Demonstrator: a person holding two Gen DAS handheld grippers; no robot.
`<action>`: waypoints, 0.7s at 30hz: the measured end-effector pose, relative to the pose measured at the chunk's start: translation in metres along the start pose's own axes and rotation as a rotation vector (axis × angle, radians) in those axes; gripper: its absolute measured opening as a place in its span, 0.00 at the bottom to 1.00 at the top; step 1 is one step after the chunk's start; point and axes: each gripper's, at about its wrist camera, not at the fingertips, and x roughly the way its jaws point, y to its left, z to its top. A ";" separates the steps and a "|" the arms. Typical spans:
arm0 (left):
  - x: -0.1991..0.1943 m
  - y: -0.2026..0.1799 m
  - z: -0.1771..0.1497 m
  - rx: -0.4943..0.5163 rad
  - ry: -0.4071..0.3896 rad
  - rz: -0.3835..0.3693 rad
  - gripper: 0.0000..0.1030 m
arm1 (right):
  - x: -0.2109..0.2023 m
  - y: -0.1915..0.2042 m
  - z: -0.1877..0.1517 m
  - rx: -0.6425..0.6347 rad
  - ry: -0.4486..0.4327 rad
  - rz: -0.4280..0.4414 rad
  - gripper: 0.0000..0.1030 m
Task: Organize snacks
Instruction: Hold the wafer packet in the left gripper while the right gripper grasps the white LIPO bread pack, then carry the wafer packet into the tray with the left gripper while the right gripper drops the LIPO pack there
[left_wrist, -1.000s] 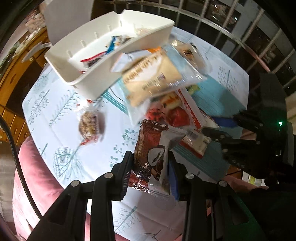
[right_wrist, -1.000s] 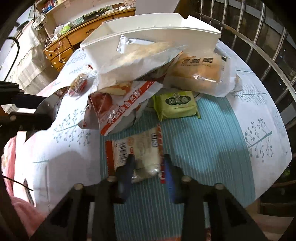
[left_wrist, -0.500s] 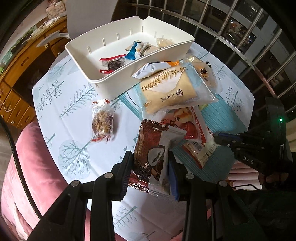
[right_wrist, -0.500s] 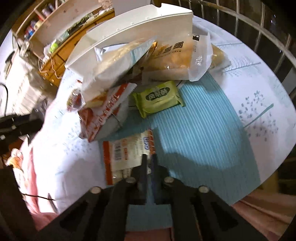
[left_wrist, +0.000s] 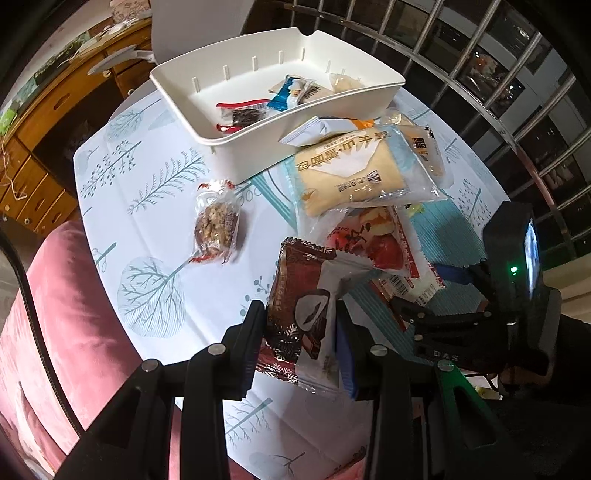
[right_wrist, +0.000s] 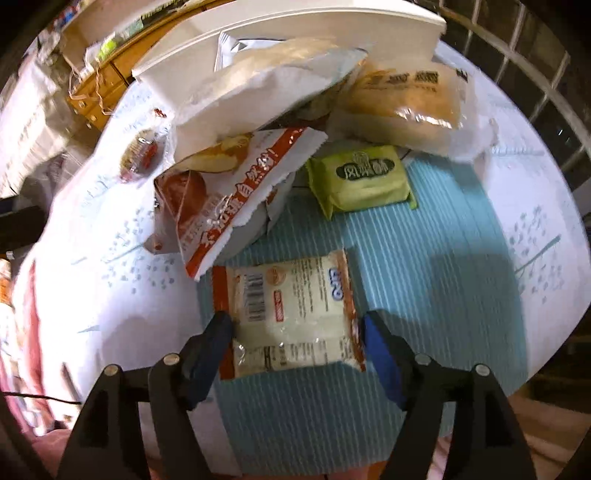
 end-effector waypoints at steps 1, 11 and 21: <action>0.000 0.001 -0.001 -0.005 0.001 0.002 0.34 | 0.000 0.002 0.001 -0.009 0.000 -0.010 0.71; -0.001 0.017 -0.004 -0.105 0.017 0.030 0.35 | 0.003 0.025 0.009 -0.087 0.038 -0.080 0.60; -0.004 0.012 0.014 -0.116 -0.001 0.065 0.35 | -0.005 0.017 0.011 -0.107 0.065 -0.065 0.48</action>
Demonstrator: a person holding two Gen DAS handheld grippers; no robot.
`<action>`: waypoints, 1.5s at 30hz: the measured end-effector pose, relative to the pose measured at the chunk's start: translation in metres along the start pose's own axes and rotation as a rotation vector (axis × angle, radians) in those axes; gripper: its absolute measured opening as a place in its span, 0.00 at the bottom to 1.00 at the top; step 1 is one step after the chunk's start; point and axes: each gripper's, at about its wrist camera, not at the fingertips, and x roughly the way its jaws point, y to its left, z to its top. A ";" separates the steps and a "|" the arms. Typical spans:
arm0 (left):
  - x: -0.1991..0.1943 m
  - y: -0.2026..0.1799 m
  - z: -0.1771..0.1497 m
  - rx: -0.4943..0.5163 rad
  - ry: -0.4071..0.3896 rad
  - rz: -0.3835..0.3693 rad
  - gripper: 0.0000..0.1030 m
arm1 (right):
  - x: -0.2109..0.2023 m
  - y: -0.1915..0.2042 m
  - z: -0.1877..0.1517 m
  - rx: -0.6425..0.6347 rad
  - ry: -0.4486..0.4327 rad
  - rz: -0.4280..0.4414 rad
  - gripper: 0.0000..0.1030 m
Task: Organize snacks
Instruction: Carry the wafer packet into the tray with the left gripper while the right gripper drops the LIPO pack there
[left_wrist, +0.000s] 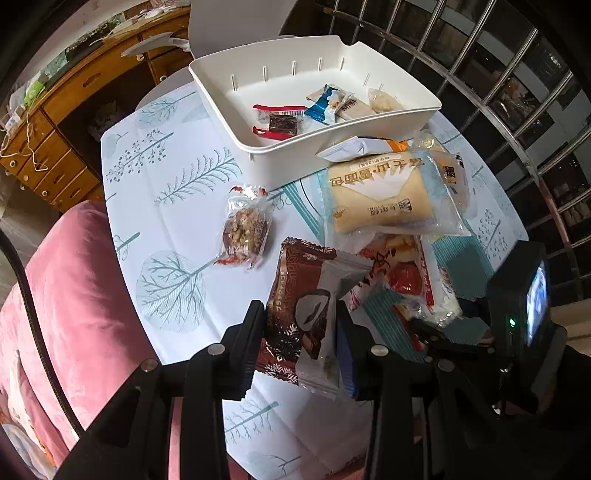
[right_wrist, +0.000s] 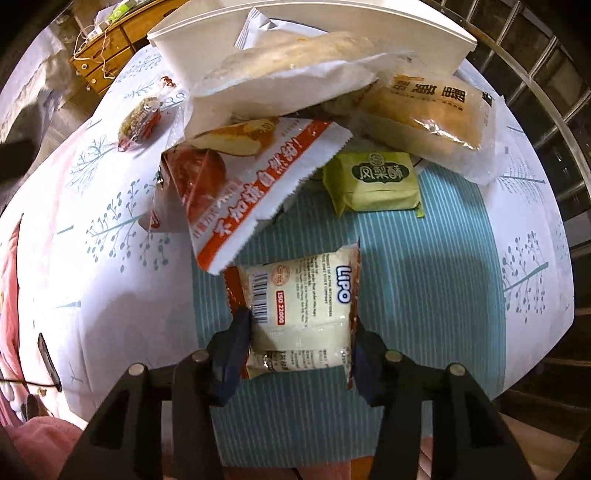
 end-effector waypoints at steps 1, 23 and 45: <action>0.002 -0.001 0.002 -0.002 0.005 0.008 0.35 | 0.000 -0.003 -0.003 -0.002 0.003 0.001 0.48; 0.008 -0.051 0.117 -0.111 -0.012 0.076 0.35 | -0.062 -0.211 0.045 0.143 -0.030 0.098 0.48; 0.052 -0.026 0.214 -0.316 -0.053 0.148 0.35 | -0.073 -0.203 0.211 -0.142 -0.435 0.408 0.49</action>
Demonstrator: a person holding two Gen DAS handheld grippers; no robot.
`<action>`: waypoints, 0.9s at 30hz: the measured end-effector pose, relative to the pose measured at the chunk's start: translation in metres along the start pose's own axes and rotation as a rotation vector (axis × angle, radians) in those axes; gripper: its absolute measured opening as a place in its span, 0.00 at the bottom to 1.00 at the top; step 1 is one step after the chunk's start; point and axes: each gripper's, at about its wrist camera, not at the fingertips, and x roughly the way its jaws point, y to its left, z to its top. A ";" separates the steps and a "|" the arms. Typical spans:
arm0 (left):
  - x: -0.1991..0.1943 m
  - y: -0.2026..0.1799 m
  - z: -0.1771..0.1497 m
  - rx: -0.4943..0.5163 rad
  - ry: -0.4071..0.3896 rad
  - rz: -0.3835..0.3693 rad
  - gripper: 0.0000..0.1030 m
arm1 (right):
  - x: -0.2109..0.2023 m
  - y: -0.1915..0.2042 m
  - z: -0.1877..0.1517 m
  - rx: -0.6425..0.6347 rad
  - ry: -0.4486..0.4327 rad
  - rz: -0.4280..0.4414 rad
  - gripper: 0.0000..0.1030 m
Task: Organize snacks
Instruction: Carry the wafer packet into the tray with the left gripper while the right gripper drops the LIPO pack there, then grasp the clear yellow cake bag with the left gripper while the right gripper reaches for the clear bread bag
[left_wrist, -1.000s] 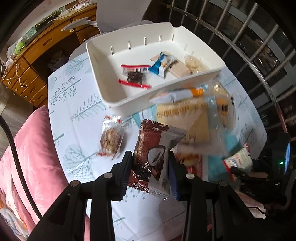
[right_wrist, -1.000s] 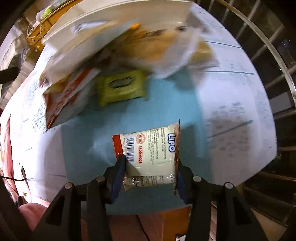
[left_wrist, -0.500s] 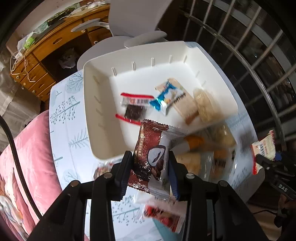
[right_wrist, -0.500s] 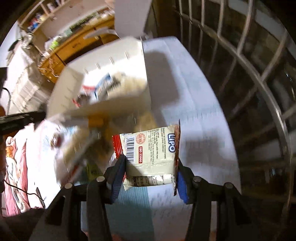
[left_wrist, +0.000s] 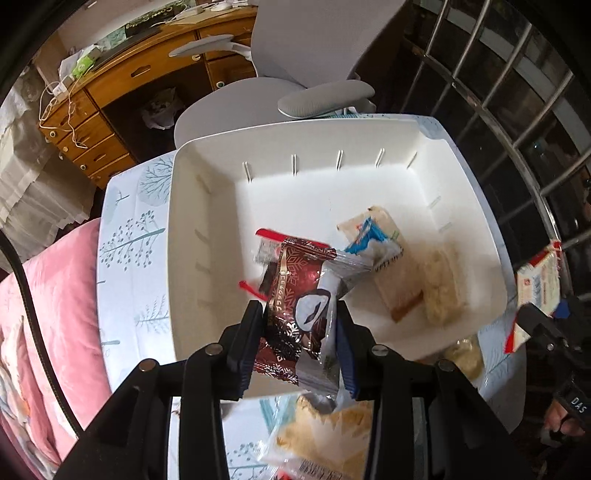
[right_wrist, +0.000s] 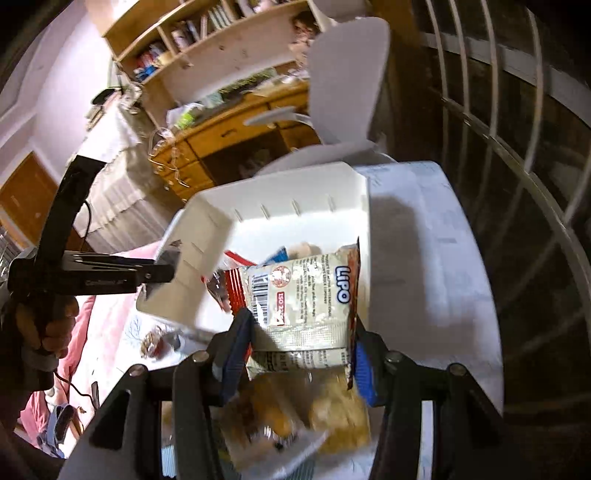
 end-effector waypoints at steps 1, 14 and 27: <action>0.003 0.001 0.002 -0.009 0.000 -0.003 0.35 | 0.003 0.000 0.001 -0.002 -0.011 0.014 0.49; 0.016 0.000 -0.005 -0.079 0.023 -0.016 0.72 | 0.057 -0.015 0.011 0.119 0.063 0.119 0.65; -0.026 0.016 -0.043 -0.211 0.058 -0.060 0.73 | 0.020 -0.005 -0.003 0.139 0.079 0.086 0.71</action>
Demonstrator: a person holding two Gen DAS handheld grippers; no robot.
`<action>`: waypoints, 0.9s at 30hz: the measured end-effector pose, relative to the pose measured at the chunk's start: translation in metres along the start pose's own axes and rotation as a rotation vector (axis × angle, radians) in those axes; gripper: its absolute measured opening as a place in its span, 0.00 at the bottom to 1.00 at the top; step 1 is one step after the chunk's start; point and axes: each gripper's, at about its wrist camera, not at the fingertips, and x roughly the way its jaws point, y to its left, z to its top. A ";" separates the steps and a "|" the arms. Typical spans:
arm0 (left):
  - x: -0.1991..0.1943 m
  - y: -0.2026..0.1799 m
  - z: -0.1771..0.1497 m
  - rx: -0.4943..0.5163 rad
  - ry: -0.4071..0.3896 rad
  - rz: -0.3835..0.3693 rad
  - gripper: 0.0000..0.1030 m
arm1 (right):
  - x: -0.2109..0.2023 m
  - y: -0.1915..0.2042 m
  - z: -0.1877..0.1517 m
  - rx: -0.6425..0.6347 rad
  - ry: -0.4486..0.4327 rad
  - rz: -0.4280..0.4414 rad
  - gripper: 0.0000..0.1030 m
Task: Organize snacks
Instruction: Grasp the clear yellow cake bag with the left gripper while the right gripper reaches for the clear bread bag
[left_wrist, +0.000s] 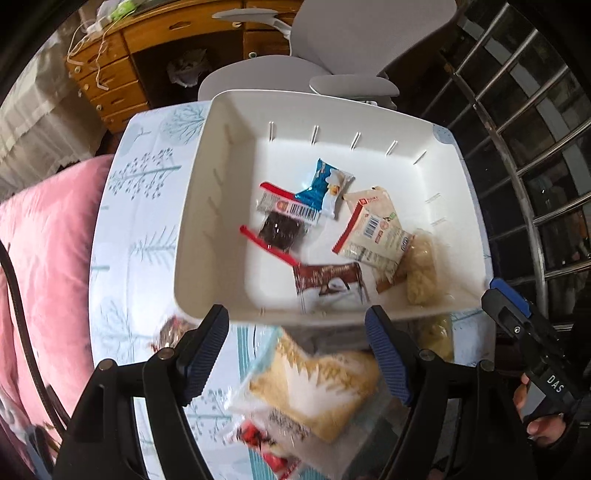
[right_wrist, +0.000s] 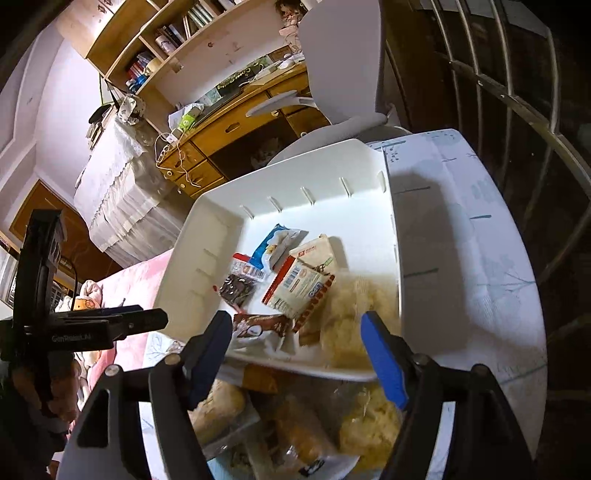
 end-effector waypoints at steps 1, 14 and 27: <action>-0.004 0.002 -0.004 -0.008 -0.003 -0.004 0.73 | -0.004 0.002 -0.001 -0.004 -0.004 -0.005 0.71; -0.017 0.030 -0.044 -0.192 0.093 -0.069 0.78 | -0.037 0.019 -0.032 -0.001 0.007 -0.102 0.77; 0.033 0.041 -0.074 -0.489 0.204 -0.178 0.94 | -0.024 0.002 -0.075 0.046 0.191 -0.133 0.78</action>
